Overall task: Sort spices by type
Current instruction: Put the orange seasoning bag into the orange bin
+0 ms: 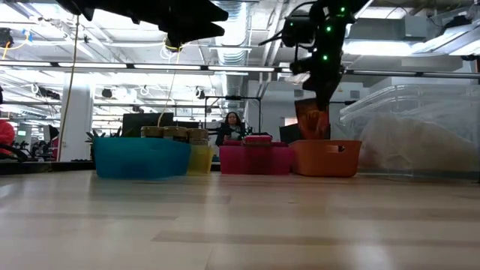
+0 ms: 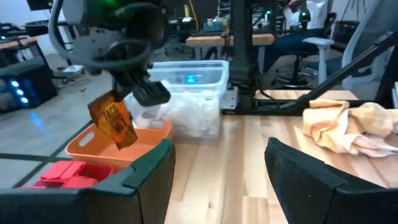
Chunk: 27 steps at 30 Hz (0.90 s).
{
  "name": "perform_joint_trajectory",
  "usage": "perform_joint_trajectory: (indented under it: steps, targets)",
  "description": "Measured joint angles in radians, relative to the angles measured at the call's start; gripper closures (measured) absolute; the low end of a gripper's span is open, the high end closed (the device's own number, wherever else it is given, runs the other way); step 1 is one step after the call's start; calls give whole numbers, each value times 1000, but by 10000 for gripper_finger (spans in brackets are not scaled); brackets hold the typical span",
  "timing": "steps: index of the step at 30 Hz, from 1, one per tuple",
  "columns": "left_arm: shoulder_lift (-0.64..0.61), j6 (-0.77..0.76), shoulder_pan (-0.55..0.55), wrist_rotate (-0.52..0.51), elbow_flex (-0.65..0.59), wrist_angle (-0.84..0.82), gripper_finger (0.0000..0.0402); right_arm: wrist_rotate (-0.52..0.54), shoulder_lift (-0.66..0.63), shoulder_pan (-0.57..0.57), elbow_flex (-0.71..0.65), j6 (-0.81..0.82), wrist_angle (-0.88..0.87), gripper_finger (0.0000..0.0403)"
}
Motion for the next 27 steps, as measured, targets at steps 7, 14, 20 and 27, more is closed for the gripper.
perform_joint_trajectory:
  steps: [7,14,20,27]
  targets:
    - [0,-37,-12,3,0,-5,166,-11,50,20,-21,20,-10,381]
    - [0,-35,-39,3,0,-8,166,-21,126,20,-22,55,-41,381]
    - [0,-32,-48,4,0,-20,166,-17,164,19,-22,78,-38,369]
    - [0,-24,-48,3,0,-22,166,-17,167,20,-22,78,-37,314]
